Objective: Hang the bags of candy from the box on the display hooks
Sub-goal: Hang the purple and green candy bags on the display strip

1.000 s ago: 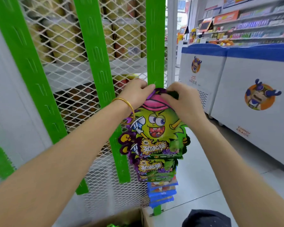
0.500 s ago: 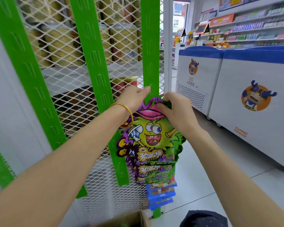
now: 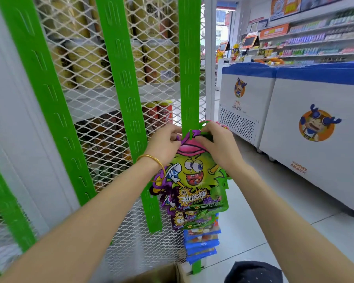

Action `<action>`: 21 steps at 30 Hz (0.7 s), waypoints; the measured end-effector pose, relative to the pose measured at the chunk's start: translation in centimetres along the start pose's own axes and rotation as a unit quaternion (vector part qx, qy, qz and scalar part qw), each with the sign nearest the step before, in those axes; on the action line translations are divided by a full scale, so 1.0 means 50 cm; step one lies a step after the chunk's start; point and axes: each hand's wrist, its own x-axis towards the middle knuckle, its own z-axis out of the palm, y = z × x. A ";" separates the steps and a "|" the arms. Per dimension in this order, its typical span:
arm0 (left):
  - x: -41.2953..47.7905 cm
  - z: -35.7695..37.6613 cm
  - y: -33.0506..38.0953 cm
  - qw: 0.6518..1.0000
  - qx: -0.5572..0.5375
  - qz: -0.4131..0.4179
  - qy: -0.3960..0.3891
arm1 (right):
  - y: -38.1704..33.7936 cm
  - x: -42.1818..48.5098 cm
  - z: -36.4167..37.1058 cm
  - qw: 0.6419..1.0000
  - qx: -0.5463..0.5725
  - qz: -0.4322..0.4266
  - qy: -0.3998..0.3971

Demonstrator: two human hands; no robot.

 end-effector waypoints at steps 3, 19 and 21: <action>-0.008 -0.001 -0.002 1.000 -0.007 0.006 0.016 | -0.003 0.001 0.003 1.000 0.006 0.001 -0.002; -0.045 -0.003 -0.028 0.993 0.066 0.066 0.078 | -0.005 -0.035 0.015 0.994 -0.040 -0.004 0.105; -0.077 -0.009 -0.042 0.981 0.118 0.088 0.128 | -0.018 -0.073 0.019 0.983 -0.037 -0.027 0.175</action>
